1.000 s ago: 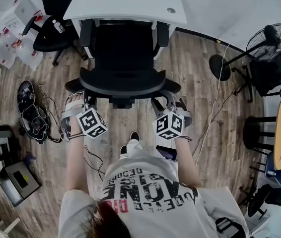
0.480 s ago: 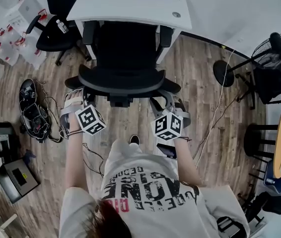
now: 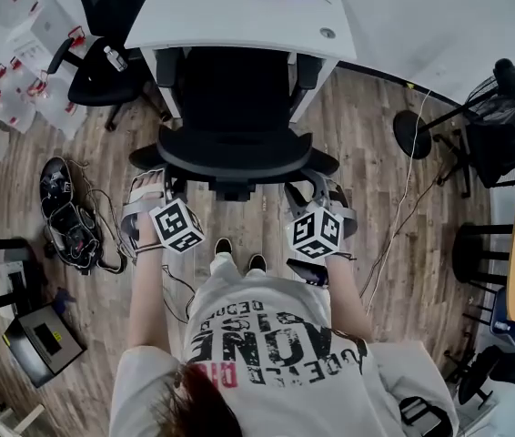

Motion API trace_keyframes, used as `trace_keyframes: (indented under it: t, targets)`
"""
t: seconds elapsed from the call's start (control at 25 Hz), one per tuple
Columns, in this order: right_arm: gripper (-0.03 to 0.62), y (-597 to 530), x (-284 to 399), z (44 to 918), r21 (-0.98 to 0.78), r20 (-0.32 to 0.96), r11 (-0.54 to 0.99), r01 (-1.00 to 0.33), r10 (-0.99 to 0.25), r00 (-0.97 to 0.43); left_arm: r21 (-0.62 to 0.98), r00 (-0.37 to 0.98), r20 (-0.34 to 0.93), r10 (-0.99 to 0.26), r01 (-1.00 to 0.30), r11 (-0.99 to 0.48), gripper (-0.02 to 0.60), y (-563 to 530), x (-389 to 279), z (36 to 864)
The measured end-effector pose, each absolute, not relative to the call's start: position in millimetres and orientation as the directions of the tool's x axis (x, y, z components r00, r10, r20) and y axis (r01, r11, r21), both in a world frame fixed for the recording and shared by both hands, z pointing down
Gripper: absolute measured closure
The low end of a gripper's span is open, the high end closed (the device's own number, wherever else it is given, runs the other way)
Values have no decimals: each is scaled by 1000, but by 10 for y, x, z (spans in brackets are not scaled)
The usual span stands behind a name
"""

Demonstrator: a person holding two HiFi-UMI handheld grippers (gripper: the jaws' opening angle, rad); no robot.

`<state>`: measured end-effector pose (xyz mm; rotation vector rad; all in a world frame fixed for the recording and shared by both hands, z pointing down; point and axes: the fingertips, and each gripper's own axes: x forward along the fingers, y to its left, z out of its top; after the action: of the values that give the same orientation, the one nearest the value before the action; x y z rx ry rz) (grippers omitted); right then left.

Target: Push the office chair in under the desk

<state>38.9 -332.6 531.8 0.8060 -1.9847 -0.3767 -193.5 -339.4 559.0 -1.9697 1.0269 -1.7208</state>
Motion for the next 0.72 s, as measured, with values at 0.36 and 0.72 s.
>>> trace_keyframes:
  t: [0.36, 0.72]
  targets:
    - [431, -3548, 228, 5320, 547, 658, 721, -426, -685, -314, -669, 56, 705, -707, -278, -689, 405, -3659, -2093, 5577]
    - [431, -3794, 159, 5334, 555, 664, 710, -433, -692, -284, -674, 94, 694, -713, -263, -690, 405, -3898, -2152, 5574]
